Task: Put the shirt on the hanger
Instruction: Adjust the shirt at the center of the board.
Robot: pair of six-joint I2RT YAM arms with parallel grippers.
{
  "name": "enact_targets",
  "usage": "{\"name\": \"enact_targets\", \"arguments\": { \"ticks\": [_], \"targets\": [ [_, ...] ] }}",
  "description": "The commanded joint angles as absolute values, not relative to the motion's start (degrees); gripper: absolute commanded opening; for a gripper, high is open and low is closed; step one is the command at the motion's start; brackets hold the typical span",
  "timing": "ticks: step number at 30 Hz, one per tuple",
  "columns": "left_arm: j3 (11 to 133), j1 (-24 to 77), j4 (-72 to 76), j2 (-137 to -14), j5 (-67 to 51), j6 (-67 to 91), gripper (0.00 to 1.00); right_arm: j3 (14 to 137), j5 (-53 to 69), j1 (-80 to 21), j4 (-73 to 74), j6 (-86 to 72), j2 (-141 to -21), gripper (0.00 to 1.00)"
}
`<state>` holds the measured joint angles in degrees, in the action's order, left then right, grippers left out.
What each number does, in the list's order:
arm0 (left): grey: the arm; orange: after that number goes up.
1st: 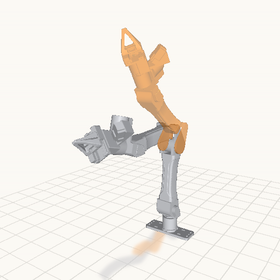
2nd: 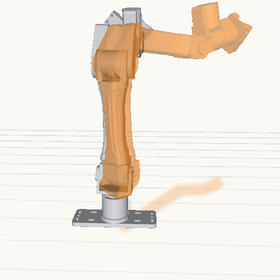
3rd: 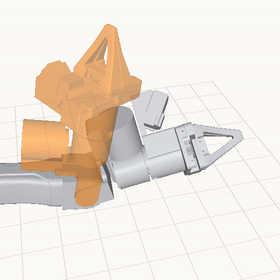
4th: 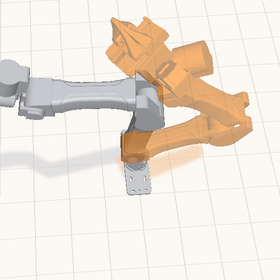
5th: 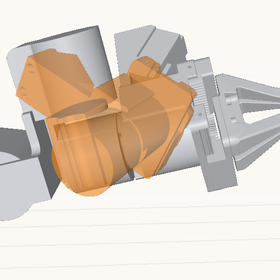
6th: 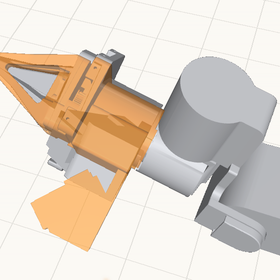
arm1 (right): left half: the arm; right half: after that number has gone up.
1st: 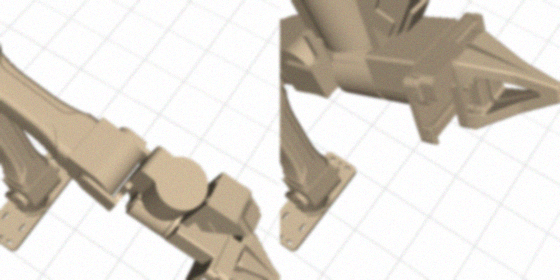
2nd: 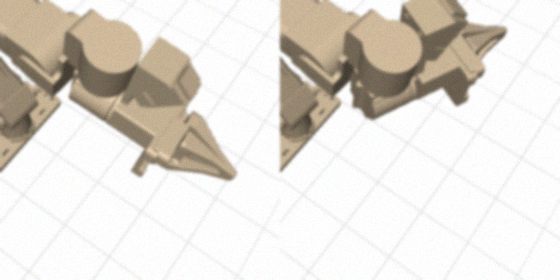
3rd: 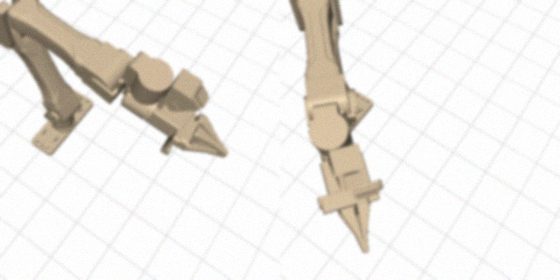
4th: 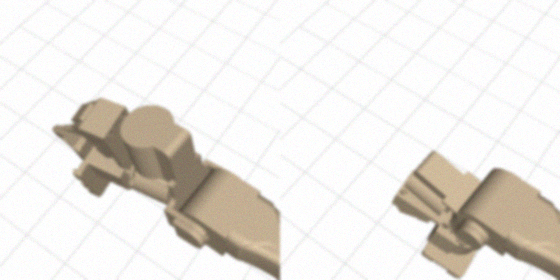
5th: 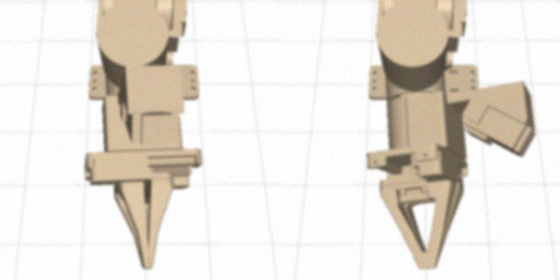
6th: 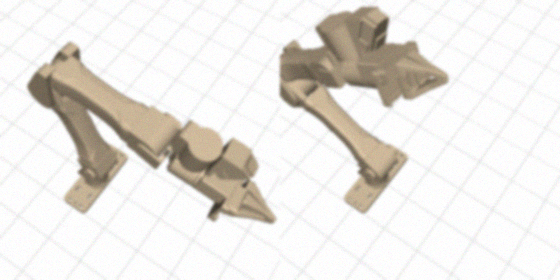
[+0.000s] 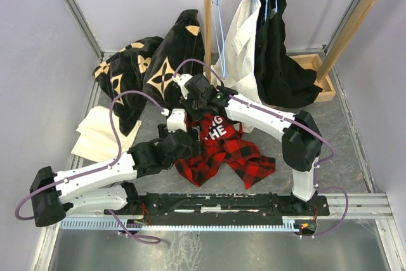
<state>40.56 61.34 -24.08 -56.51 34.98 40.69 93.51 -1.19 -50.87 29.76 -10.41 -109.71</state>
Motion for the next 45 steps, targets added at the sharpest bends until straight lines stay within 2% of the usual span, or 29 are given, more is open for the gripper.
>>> {"name": "enact_targets", "arguments": {
  "ticks": [1, 6, 12, 20, 25, 32, 37, 41, 45],
  "targets": [
    [44.12, 62.13, -25.92, -59.8, 45.28, 46.2, 1.0, 93.63, -0.35, -50.63, 28.3, -10.85, -107.86, 0.0],
    [45.39, 62.16, -37.12, -59.27, 50.51, 53.25, 0.92, 92.96, -0.57, -50.53, 28.37, -10.46, -107.05, 0.0],
    [38.64, 61.99, -39.15, -46.79, 51.69, 56.39, 0.76, 91.97, -0.86, -50.53, 28.23, -10.38, -105.15, 0.0],
    [38.49, 61.63, -45.63, -46.24, 53.38, 62.42, 0.68, 91.48, -1.41, -50.54, 28.6, -10.02, -104.16, 0.0],
    [37.11, 61.55, -43.09, -44.01, 51.97, 60.3, 0.59, 90.67, -1.16, -50.54, 28.54, -10.2, -103.9, 0.0],
    [36.57, 61.52, -30.26, -44.63, 40.91, 51.76, 0.59, 90.21, -0.58, -50.53, 28.14, -10.38, -103.96, 0.0],
    [39.25, 61.6, -35.26, -48.96, 40.57, 55.24, 0.51, 89.92, -0.48, -50.54, 27.99, -10.46, -103.8, 0.0],
    [40.5, 61.62, -41.48, -51.53, 43.26, 58.8, 0.59, 90.49, -0.44, -50.53, 28.36, -10.16, -103.81, 0.0],
    [41.02, 61.61, -46.7, -51.98, 45.7, 61.77, 0.62, 90.7, -0.69, -50.52, 28.65, -9.81, -103.33, 0.0]
  ]
}}
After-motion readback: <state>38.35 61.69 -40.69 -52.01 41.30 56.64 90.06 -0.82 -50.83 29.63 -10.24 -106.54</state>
